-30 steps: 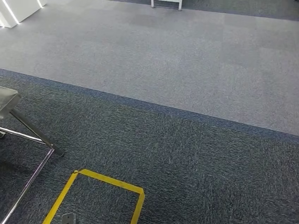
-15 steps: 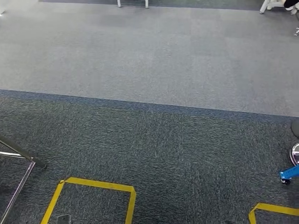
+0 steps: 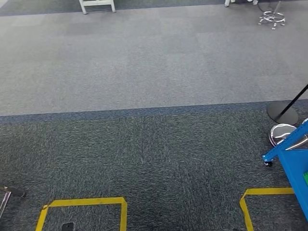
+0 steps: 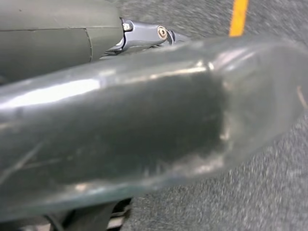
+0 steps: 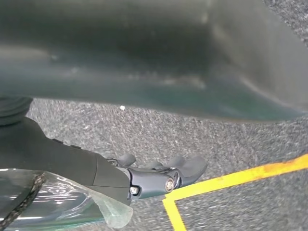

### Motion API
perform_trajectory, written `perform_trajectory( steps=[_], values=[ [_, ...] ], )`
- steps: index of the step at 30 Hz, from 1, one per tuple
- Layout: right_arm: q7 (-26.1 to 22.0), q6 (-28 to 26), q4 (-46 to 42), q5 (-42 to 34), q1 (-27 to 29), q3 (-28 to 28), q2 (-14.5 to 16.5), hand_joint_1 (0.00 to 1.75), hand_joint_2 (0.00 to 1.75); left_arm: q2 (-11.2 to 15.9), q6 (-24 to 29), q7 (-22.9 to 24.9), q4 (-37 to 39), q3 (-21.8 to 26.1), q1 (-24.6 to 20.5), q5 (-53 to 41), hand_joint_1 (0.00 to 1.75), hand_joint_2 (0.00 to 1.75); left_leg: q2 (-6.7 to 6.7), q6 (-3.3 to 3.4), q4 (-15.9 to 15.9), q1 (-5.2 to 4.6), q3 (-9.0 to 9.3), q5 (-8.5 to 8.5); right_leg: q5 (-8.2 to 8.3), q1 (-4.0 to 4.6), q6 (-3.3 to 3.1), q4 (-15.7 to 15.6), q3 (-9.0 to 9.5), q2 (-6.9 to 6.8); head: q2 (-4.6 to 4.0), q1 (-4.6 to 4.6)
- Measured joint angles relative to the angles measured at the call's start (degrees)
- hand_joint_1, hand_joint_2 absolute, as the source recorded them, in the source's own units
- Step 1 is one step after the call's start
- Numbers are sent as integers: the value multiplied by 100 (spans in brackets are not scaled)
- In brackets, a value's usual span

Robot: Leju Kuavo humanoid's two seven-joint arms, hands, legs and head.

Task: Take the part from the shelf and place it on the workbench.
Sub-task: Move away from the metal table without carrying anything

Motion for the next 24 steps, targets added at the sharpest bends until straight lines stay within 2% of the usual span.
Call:
perform_trajectory(
  steps=[1,2,3,4,6,7,8,9,10,11,12,13,14,15,16,17,19,21,23,24],
  values=[
    [-1,-1,-1,1,-8,-3,14,0,0,4,4,2,0,-1,-2,-4,0,0,-105,16,-179,-5,67,40,16,-9,24,7,-33,66,0,-3],
    [-2,-2,-1,1,-9,-8,26,0,0,5,7,4,0,-2,-5,-18,0,0,-125,22,-244,-8,86,24,37,-19,59,7,-68,134,0,-8],
    [-4,2,-1,2,-3,-15,32,0,0,4,9,5,0,-3,-9,-33,0,0,-61,21,-299,-9,99,30,60,-31,98,-1,-115,204,0,-14],
    [-6,16,-1,2,13,-24,37,0,0,3,10,7,0,-4,-15,-49,0,0,17,23,-341,-3,112,48,59,-34,125,12,-153,185,0,-15],
    [-8,69,-2,2,25,-38,42,0,0,1,7,5,0,-6,-17,-82,0,0,187,45,-435,12,136,99,-112,-15,168,264,-312,-85,0,4],
    [-7,104,-2,2,17,-42,42,0,0,1,4,5,0,-6,-10,-96,0,0,287,53,-457,11,141,111,-286,-14,182,563,-449,-282,0,12],
    [-7,133,-2,3,7,-44,42,0,0,2,1,5,0,-5,-2,-108,0,0,384,64,-461,2,137,113,-479,-19,208,938,-629,-421,0,17],
    [-6,158,-2,4,3,-45,42,0,0,3,-1,5,0,-6,5,-122,0,0,487,66,-458,-4,131,111,-628,-35,237,1293,-794,-491,0,16],
    [-4,178,-2,4,9,-46,42,0,0,4,-1,5,0,-7,6,-134,0,0,584,65,-455,-6,127,108,-691,-54,263,1521,-891,-532,0,15],
    [-3,197,-2,4,22,-48,42,0,0,4,-1,5,0,-8,2,-150,0,0,671,58,-451,-4,124,104,-650,-73,289,1549,-885,-561,0,15],
    [-2,215,-4,3,36,-50,42,0,0,4,-1,6,0,-10,-3,-166,0,0,747,46,-444,1,125,96,-517,-94,310,1355,-762,-597,0,16],
    [-2,229,-7,2,45,-52,42,0,0,4,-1,7,0,-13,-6,-178,0,0,817,25,-431,6,128,83,-337,-111,328,990,-542,-675,0,16],
    [-3,240,-10,2,42,-54,45,0,0,7,-1,7,0,-15,-9,-188,0,0,879,-5,-411,6,129,64,-223,-107,338,604,-320,-812,0,18],
    [-5,245,-14,1,32,-55,53,0,0,9,-1,9,0,-16,-10,-194,0,0,937,-42,-376,-5,125,38,-141,-102,313,294,-136,-914,0,15],
    [-7,247,-20,-1,23,-59,60,0,0,13,-1,10,0,-16,-12,-206,0,0,990,-77,-346,-18,121,15,-118,-89,275,112,-28,-985,0,7],
    [-10,248,-25,-6,21,-67,68,0,0,16,1,13,0,-17,-15,-221,0,0,1038,-108,-326,-31,123,2,-140,-71,229,62,-4,-997,0,-2],
    [-18,248,-33,-29,46,-93,72,0,0,14,4,17,0,-22,-29,-254,0,0,1091,-160,-300,-23,136,-22,-113,-68,141,62,-15,-874,0,-15],
    [-32,250,-41,-56,66,-128,72,0,0,8,7,17,0,-36,-35,-282,0,0,874,-214,-90,13,69,-199,-80,-75,73,49,-25,-763,0,-23],
    [-43,260,-50,-78,61,-160,72,0,0,3,11,16,0,-46,-21,-301,0,0,572,-239,580,33,-208,-586,-56,-71,16,44,-40,-626,0,-37],
    [-45,272,-54,-88,60,-172,72,0,0,3,16,16,0,-49,-12,-304,0,0,509,-236,982,34,-386,-761,-49,-60,-3,45,-49,-547,0,-39]
  ],
)
